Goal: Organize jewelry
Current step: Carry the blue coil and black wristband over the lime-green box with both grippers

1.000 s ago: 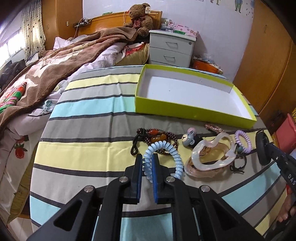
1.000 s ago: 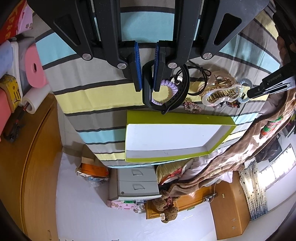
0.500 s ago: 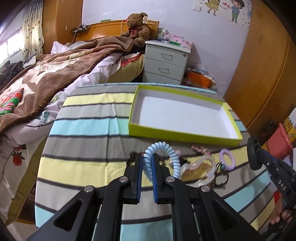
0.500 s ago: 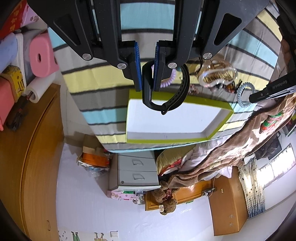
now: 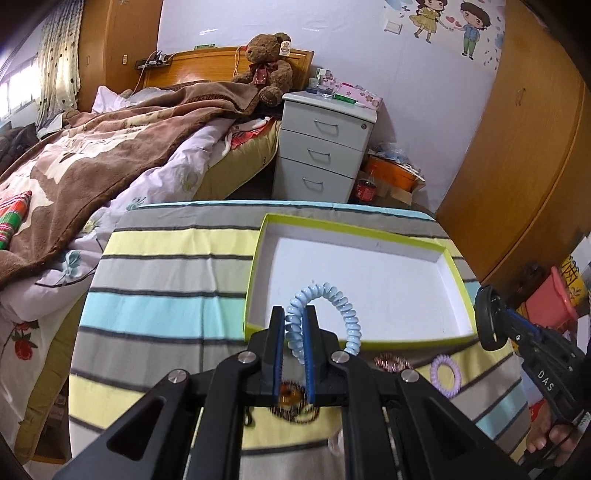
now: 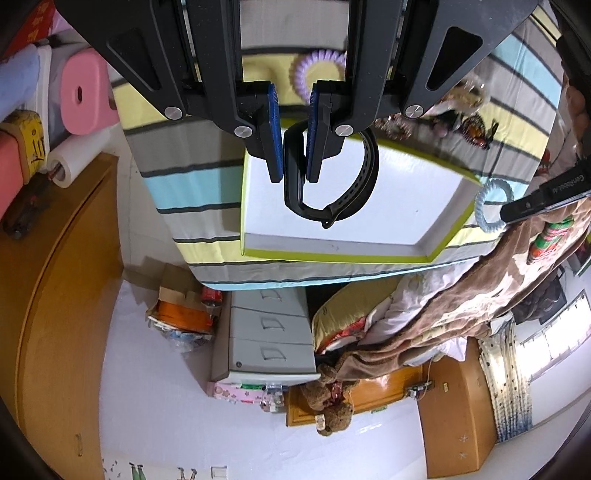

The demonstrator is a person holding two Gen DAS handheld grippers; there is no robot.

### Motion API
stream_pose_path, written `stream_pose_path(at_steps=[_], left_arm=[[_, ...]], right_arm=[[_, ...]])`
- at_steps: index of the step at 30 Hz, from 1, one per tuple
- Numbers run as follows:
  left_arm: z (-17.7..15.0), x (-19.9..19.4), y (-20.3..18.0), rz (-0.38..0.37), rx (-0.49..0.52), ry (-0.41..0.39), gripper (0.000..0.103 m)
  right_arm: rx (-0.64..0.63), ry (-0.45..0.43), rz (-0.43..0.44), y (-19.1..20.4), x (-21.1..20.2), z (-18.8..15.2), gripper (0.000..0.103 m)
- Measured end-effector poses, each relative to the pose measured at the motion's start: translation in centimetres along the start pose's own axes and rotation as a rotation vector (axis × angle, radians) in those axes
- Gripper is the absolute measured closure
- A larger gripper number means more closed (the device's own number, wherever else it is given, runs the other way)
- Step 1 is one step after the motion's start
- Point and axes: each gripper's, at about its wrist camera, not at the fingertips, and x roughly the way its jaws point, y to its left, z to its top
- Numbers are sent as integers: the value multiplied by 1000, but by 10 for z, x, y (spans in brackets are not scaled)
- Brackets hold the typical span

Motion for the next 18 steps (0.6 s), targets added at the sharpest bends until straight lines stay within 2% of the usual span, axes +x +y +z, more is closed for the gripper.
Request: stream_pose_path(at_steps=[8,18], left_arm=[[20,36,0,-20,-15,31,93],[25,79,-2,-15,-22,99,93]], right_arm=[[-4,58,-12,-4,37,15,90],[-16,124,-44,-9,76,22,90]])
